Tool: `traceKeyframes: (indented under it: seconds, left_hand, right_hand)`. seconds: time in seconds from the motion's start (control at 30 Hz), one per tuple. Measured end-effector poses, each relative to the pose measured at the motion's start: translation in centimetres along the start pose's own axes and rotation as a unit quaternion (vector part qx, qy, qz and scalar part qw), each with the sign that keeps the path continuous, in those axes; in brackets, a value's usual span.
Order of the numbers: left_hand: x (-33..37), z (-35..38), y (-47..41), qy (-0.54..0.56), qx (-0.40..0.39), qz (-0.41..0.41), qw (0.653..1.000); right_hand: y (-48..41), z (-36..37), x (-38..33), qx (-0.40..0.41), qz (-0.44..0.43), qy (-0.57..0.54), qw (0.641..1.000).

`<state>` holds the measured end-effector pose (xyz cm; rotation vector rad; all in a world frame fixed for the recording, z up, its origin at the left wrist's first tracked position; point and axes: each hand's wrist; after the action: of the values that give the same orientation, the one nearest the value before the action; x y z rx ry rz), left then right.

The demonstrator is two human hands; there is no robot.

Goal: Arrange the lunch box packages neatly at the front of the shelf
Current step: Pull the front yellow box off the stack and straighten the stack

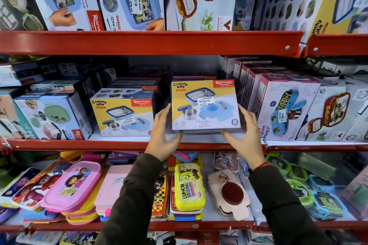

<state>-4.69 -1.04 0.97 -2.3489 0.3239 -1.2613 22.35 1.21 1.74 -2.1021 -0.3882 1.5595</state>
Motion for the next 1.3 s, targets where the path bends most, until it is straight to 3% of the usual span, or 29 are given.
traceKeyframes:
  seconds: [0.27,0.37,0.47,0.63,0.97,1.3]
  left_hand:
    - [2.5,-1.2,0.0,0.091,0.031,-0.017,0.995]
    - [2.4,-1.2,-0.1,0.048,0.019,0.038,0.998]
    - [1.9,-0.6,-0.9,0.001,0.056,0.031,0.998]
    - [1.5,0.2,-1.8,-0.015,0.083,-0.016,0.996]
    - [0.4,1.7,-3.1,-0.034,0.096,-0.133,0.986]
    - [0.4,2.6,-3.9,-0.059,0.108,-0.167,0.978]
  right_hand:
    - [-0.9,-0.5,-2.0,0.063,0.017,-0.111,0.992]
    - [-1.2,-0.2,-2.7,0.068,0.029,-0.169,0.983]
    - [-1.2,-0.3,-2.2,0.033,0.048,-0.195,0.979]
    - [-1.3,0.7,-0.7,0.017,0.034,-0.088,0.995]
    - [-2.9,3.7,0.7,0.017,0.09,-0.027,0.995]
    - [-3.6,5.1,1.8,0.037,0.12,0.026,0.992]
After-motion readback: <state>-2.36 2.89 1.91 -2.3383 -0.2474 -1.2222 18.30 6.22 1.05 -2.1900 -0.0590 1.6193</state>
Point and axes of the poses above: each hand's wrist, its own y-axis away from the middle knuckle, its own z-axis out of the palm, x = y × z, and after that the axes turned 7 degrees about -y, right-handed
